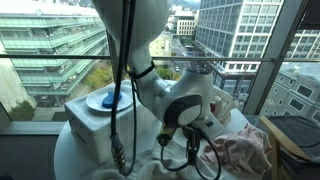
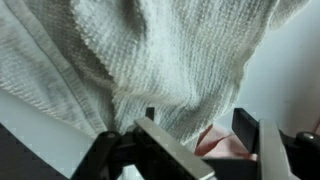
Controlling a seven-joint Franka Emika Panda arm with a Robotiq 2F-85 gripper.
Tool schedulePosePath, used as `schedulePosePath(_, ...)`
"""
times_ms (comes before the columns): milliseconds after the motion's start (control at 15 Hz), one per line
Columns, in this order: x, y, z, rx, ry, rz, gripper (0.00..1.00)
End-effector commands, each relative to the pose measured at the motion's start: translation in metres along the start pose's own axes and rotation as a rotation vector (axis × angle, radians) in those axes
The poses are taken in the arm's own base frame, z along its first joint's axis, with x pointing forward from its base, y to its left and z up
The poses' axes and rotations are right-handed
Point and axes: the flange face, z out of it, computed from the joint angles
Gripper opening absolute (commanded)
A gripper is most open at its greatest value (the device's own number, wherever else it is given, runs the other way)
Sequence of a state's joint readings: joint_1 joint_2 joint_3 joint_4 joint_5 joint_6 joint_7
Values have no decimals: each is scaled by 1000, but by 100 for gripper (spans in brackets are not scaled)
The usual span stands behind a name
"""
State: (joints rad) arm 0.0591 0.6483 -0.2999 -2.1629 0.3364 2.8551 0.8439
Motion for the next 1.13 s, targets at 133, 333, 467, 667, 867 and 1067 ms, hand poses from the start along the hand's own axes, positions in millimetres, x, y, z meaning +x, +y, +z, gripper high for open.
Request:
schedulePosePath(133,-32,85,-58,-29,-28,-69,100)
schedulePosePath(333,-48,121,-75,-52,-57,-116,100)
schedulePosePath(467,-53,135,-85,-21,-38,-148,100)
schedulePosePath(667,-48,130,-77,-29,-32,-156,100)
schedulePosePath(867,-49,134,-79,-25,-38,-154,100)
schedulePosePath(1067,-50,135,-75,-35,-40,-157,100)
